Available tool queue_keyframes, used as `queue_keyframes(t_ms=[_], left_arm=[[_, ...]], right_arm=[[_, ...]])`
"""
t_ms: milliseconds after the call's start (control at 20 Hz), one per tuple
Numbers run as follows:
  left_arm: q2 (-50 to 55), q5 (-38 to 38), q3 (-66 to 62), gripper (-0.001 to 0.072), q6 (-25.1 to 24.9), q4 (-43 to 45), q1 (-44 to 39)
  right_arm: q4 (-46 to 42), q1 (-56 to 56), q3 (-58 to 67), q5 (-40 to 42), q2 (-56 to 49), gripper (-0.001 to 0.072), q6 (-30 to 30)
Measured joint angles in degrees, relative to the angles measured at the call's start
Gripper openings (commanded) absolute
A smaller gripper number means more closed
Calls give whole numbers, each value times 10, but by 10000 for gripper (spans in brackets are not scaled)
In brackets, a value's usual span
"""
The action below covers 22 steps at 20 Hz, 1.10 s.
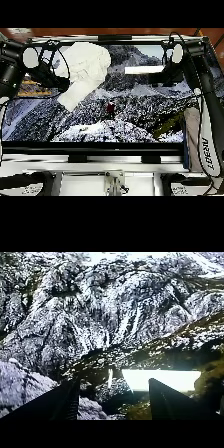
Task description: Fold the shirts.
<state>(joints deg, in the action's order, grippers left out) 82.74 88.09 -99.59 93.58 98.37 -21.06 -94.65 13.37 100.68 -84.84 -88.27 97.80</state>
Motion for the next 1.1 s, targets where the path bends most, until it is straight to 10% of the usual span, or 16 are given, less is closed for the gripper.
queue_keyframes(t_ms=[1100], left_arm=[[4, -31, 0, 526, 3, -2, 0]], right_arm=[[0, 0, 0, 0, 0, 550, 2]])
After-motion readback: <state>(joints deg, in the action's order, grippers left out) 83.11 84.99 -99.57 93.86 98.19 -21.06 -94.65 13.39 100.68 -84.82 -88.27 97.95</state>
